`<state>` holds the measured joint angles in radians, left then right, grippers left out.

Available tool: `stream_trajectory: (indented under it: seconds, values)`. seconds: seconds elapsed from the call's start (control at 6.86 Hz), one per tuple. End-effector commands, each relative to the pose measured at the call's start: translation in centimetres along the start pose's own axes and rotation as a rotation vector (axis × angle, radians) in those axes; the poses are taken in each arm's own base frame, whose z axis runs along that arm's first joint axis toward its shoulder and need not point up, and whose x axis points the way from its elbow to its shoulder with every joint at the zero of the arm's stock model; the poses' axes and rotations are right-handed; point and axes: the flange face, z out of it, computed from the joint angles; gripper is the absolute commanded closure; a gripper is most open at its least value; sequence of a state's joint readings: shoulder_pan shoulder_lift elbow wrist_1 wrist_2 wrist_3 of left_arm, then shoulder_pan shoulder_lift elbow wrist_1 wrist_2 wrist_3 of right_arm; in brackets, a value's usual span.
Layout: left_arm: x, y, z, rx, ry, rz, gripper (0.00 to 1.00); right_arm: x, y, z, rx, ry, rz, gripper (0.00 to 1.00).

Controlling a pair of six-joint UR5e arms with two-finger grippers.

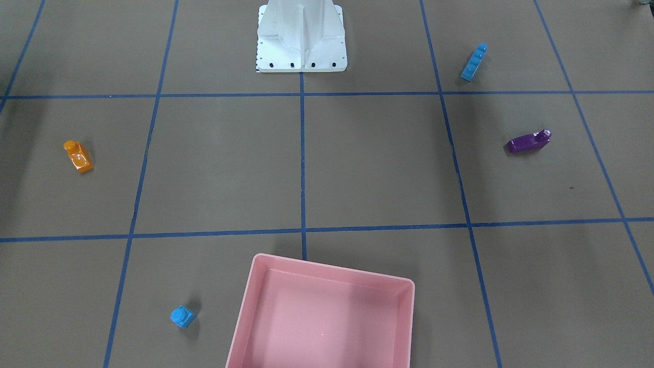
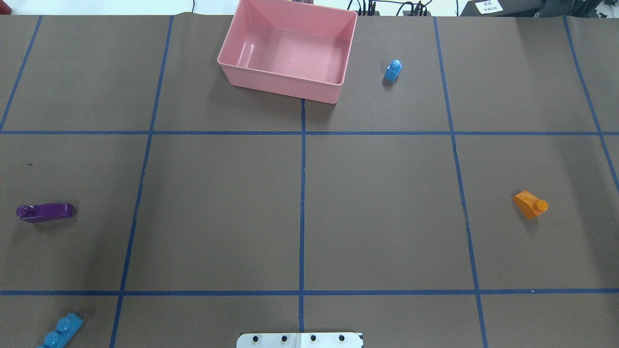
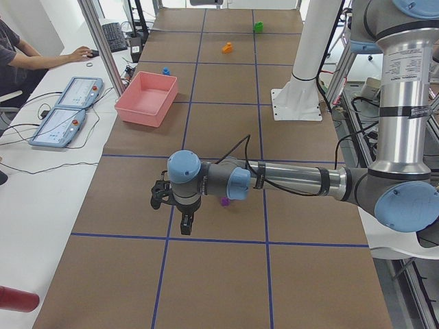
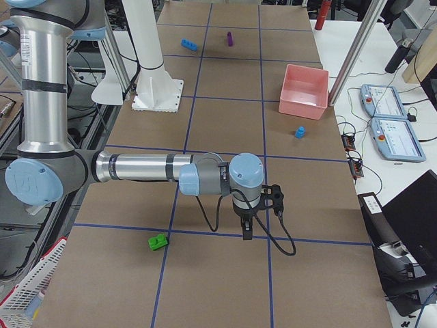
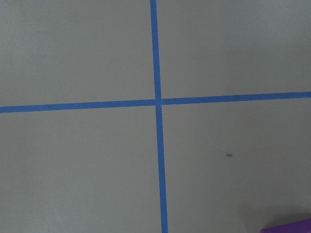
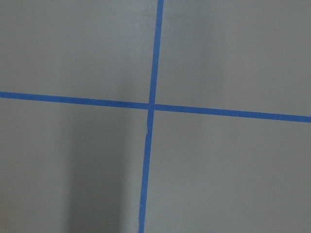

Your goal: Put all blocks into box

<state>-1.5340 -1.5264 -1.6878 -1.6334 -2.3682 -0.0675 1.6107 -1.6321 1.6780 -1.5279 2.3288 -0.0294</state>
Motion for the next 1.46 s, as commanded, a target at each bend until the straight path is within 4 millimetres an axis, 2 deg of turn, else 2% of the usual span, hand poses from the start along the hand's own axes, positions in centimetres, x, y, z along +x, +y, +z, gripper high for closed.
stream_trajectory:
  seconds: [0.0, 0.15, 0.29, 0.44, 0.58, 0.73, 1.02, 1.17, 1.31]
  values:
    - [0.2, 0.0, -0.2, 0.005, -0.001, 0.005, 0.0, -0.3, -0.2, -0.3, 0.007, -0.009, -0.005, 0.0]
    - [0.9, -0.7, -0.8, 0.019, -0.001, 0.015, 0.0, -2.4, -1.3, -1.3, 0.029, -0.027, -0.046, 0.0]
    - [1.6, -1.2, -1.3, 0.031, 0.0, 0.025, 0.0, -7.5, -3.8, -0.3, 0.056, -0.033, -0.197, 0.0]
    - [2.5, -1.7, -1.4, 0.044, 0.001, 0.055, 0.0, -10.8, -4.5, 1.1, 0.067, -0.053, -0.267, 0.0]
    - [3.9, -2.6, -1.5, 0.066, 0.011, 0.099, 0.0, -16.4, -6.9, 1.5, 0.062, -0.083, -0.318, 0.0]
    - [4.5, -2.9, -1.7, 0.089, 0.019, 0.128, 0.0, -18.9, -8.3, 1.6, 0.063, -0.097, -0.291, 0.0]
    - [4.5, -3.3, -1.6, 0.114, 0.023, 0.156, 0.0, -27.3, -6.1, 7.1, 0.017, -0.153, -0.354, 0.0]
    - [4.6, -3.5, -1.1, 0.106, 0.02, 0.159, 0.0, -31.0, -4.7, 9.5, 0.09, -0.132, -0.34, 0.0]
    - [5.2, -3.8, -0.9, 0.103, 0.021, 0.171, 0.0, -33.2, -2.7, 11.2, 0.1, -0.168, -0.326, 0.0]
